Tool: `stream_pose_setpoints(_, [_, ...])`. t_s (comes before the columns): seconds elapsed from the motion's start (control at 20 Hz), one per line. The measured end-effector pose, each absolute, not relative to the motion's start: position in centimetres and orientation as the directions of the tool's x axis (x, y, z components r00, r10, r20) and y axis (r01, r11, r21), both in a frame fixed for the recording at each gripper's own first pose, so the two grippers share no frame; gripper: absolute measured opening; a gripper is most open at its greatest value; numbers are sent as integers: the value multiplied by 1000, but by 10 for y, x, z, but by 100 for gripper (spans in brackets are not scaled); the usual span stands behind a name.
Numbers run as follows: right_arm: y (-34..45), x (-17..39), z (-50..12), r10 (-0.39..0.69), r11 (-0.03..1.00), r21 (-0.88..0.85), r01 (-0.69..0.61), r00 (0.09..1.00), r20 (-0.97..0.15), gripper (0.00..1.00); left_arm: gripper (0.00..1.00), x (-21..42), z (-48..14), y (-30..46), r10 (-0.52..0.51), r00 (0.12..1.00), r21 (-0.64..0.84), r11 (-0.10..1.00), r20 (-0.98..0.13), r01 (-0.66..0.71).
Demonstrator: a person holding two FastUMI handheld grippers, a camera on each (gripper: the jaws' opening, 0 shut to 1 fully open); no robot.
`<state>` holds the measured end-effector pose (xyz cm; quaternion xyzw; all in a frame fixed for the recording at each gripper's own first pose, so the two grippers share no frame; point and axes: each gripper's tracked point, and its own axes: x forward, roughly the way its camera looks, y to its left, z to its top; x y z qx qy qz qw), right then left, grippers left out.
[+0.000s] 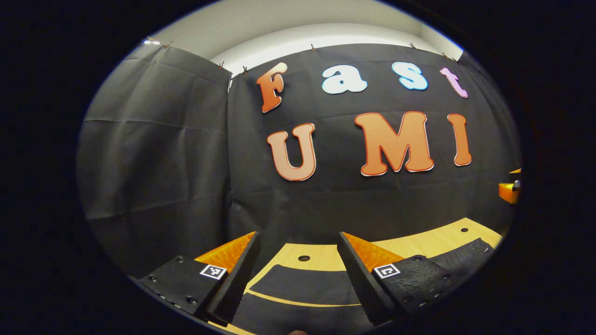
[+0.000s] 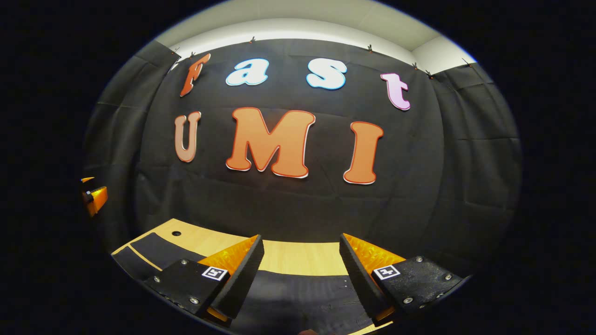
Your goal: Grasp the waist and the cuffs of the jeans and fold them to make the two legs overlap; first hold the waist and fold one-third of the jeans toward the cuffs, then hold the cuffs and fold the remaining one-third in the same direction to finish folding.
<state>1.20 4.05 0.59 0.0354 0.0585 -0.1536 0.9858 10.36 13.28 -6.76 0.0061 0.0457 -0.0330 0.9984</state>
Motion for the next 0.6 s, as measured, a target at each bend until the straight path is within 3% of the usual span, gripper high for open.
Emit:
stream_pose_setpoints(0.2, [32,4,-13,-342,923,107,370,915,-214,98,99,118,-101,170,-51,981,25,998,-185,56])
stream_pose_setpoints(0.35, [20,-10,-41,-373,892,134,432,870,-324,98,96,123,-146,184,-71,945,-5,997,-320,74])
stream_pose_setpoints(0.6, [-5,-39,-134,-359,803,177,570,699,-619,98,99,124,-221,211,-23,835,-28,1000,-550,10])
